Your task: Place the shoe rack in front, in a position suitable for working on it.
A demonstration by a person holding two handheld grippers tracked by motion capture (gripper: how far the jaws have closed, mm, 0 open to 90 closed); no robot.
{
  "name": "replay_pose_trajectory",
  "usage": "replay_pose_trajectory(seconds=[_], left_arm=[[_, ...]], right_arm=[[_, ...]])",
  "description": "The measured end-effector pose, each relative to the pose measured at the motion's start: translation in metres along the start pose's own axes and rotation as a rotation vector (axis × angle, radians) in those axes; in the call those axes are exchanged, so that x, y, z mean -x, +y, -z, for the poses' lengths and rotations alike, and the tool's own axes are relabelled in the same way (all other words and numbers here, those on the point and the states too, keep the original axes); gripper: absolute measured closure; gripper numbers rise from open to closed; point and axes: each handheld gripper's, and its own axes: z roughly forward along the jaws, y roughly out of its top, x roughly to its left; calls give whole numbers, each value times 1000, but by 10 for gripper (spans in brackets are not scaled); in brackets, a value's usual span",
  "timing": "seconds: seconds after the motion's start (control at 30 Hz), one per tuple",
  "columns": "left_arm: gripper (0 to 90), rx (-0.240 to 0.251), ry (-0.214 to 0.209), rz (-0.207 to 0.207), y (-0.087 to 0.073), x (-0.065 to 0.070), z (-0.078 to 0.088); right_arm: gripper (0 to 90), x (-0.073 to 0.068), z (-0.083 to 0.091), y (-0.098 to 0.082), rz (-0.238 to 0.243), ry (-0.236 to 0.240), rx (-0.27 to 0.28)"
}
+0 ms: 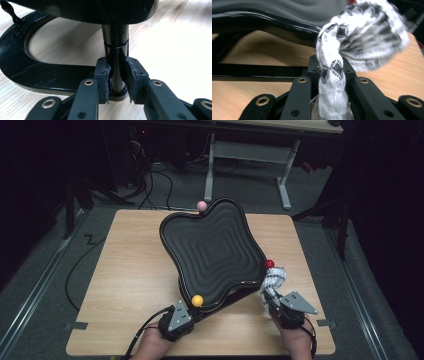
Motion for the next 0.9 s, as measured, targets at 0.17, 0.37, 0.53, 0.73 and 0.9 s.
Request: replay_pose_trajectory(seconds=[0.17,0.37,0.53,0.73,0.9], left_arm=[[722,0,0,1,0,0,0],[723,0,0,0,0,0,0],[722,0,0,0,0,0,0],[723,1,0,0,0,0,0],[723,1,-1,0,0,0,0]], right_arm=[[767,-3,-2,0,13,6,-1],[765,-31,-3,8,96,70,19],[765,-54,-10,15,136,135,25],[765,-77,-21,21,185,213,31],[765,-68,-20,18,161,190,19]])
